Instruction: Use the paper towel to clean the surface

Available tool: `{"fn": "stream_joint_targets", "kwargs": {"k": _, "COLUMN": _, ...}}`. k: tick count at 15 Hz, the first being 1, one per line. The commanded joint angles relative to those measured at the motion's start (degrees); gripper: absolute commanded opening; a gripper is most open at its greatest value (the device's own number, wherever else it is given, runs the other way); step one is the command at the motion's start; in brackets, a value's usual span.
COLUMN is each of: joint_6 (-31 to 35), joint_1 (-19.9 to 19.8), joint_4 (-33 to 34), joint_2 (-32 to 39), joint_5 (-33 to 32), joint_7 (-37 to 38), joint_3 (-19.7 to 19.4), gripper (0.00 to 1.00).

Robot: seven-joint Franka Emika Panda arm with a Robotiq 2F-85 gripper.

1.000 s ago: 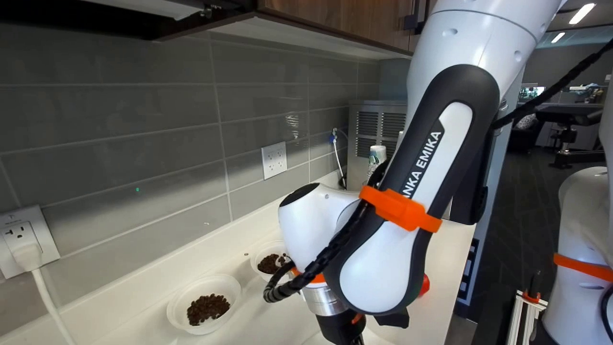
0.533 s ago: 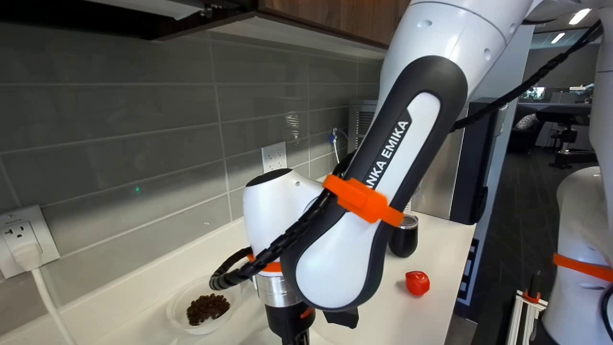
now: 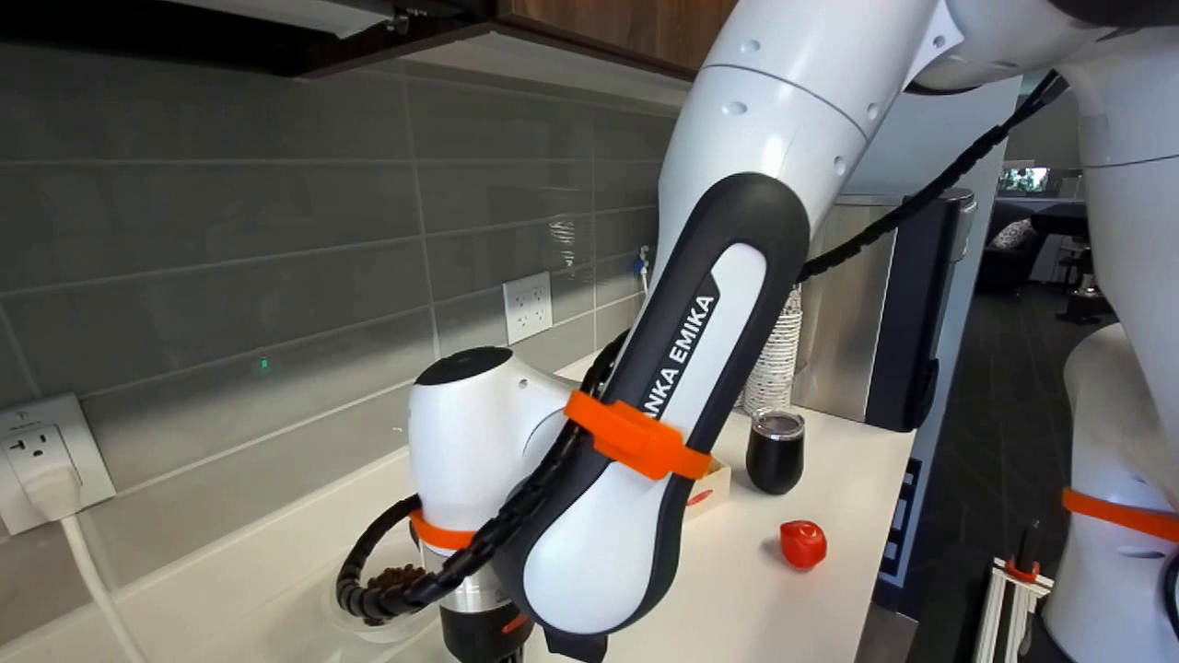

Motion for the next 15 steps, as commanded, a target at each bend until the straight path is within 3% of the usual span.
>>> {"fn": "stream_joint_targets", "kwargs": {"k": 1, "joint_6": 1.63, "joint_1": 1.69, "joint_4": 2.59, "joint_2": 2.11, "joint_5": -1.63, "joint_7": 3.62, "joint_3": -1.33, "gripper": 0.39}}
{"fn": "stream_joint_targets", "kwargs": {"k": 9, "joint_6": 0.77, "joint_1": 0.96, "joint_4": -3.19, "joint_2": -9.14, "joint_5": 1.21, "joint_7": 4.45, "joint_3": 1.27, "gripper": 0.98}}
{"fn": "stream_joint_targets", "kwargs": {"k": 15, "joint_6": -6.54, "joint_1": 0.52, "joint_4": -11.64, "joint_2": -23.99, "joint_5": 2.14, "joint_7": 9.13, "joint_3": 2.35, "gripper": 1.0}}
